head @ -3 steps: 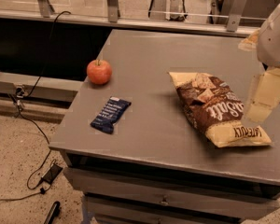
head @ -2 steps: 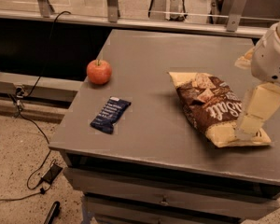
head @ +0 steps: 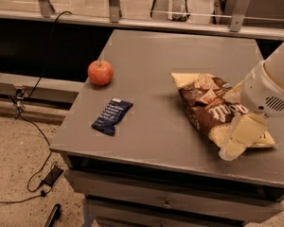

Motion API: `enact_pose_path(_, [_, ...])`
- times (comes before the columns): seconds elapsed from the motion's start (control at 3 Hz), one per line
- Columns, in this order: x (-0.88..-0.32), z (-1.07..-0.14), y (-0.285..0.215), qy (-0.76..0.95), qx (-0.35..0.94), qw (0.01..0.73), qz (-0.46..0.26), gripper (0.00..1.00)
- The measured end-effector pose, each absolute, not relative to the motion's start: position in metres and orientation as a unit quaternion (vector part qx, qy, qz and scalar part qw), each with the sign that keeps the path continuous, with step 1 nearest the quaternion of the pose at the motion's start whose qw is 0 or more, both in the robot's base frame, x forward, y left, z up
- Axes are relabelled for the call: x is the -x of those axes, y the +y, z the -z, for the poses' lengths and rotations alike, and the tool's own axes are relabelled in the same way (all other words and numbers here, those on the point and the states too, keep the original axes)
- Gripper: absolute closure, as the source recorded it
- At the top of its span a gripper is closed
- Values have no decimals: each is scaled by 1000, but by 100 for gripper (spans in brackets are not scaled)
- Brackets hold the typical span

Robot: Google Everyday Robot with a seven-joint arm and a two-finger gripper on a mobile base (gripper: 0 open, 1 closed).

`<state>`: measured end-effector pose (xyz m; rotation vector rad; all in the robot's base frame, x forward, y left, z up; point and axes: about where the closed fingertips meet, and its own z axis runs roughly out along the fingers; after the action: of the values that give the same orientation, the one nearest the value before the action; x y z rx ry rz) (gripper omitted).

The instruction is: Pick brown chip bag

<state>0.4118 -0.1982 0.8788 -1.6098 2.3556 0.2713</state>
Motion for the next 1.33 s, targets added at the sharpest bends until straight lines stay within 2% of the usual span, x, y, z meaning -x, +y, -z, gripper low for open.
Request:
enact_pose_path(1.0, [-397,-847,-186,797,587,130,-63,87])
enact_pose_path(1.33, [-397,-850,-186,797,587,130,-63,100])
